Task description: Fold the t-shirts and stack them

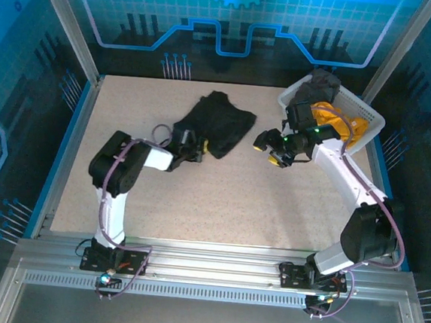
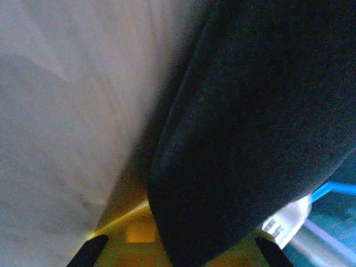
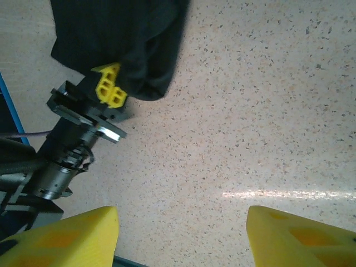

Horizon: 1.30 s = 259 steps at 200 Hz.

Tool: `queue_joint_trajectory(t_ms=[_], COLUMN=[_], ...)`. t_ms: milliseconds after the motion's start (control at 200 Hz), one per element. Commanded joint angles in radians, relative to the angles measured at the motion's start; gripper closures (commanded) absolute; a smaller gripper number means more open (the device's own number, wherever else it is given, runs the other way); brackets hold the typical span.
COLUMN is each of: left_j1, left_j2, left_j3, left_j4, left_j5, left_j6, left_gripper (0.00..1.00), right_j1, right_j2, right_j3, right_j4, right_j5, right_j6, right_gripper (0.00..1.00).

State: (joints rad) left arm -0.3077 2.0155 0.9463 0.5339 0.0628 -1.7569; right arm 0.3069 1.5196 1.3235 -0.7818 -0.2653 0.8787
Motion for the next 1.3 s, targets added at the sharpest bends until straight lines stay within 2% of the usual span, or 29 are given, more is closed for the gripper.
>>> queue_joint_trajectory(t_ms=[0,175,270,375,450,605,700,925,1090,1135,1181,1231,1251,1256,1291], left_j1=[0.142,0.303,0.387,0.493,0.546,0.610,0.645,0.676,0.644,0.639,0.639,0.635,0.632,0.631,0.624], left_j2=[-0.109,-0.306,-0.309,-0.157,-0.051,0.049,0.100,0.222,0.205,0.172,0.121,0.034,-0.010,-0.020,-0.106], left_j3=[-0.135,-0.324,-0.331,-0.170,-0.001,0.324,0.449,0.640,0.630,0.604,0.564,0.503,0.475,0.468,0.422], left_j4=[-0.006,-0.056,-0.047,-0.001,-0.080,-0.459,-0.616,-0.699,-0.662,-0.663,-0.677,-0.690,-0.689,-0.687,-0.681], left_j5=[-0.117,-0.124,-0.086,0.114,0.237,0.331,0.336,0.362,0.383,0.374,0.345,0.285,0.261,0.254,0.215], left_j6=[-0.025,0.018,0.060,0.178,0.301,0.655,0.775,0.807,0.758,0.751,0.744,0.750,0.758,0.760,0.767], left_gripper=[1.00,1.00,1.00,1.00,1.00,1.00,1.00,1.00,1.00,0.83,0.62,0.45,0.10,0.05,0.01], right_j1=[0.000,0.015,0.039,0.067,0.083,0.096,0.095,0.097,0.103,0.104,0.106,0.107,0.107,0.107,0.106], right_j2=[-0.017,0.018,0.047,0.076,0.096,0.112,0.124,0.172,0.133,0.103,0.067,0.024,0.009,0.005,-0.017], right_j3=[-0.024,-0.001,0.028,0.048,0.057,0.066,0.073,0.115,0.087,0.065,0.043,0.018,0.010,0.008,-0.001], right_j4=[-0.030,-0.025,-0.010,0.024,0.040,0.054,0.057,0.060,0.163,0.219,0.278,0.350,0.377,0.382,0.416], right_j5=[0.000,-0.024,-0.040,-0.064,-0.079,-0.084,-0.086,-0.102,-0.086,-0.074,-0.055,-0.040,-0.032,-0.030,-0.018], right_j6=[0.003,-0.003,-0.012,-0.019,-0.017,-0.011,-0.011,-0.025,-0.030,-0.027,-0.022,-0.020,-0.017,-0.016,-0.013], right_gripper=[0.37,0.37,0.37,0.37,0.37,0.37,0.37,0.37,0.35,0.33,0.28,0.13,0.04,0.02,0.00])
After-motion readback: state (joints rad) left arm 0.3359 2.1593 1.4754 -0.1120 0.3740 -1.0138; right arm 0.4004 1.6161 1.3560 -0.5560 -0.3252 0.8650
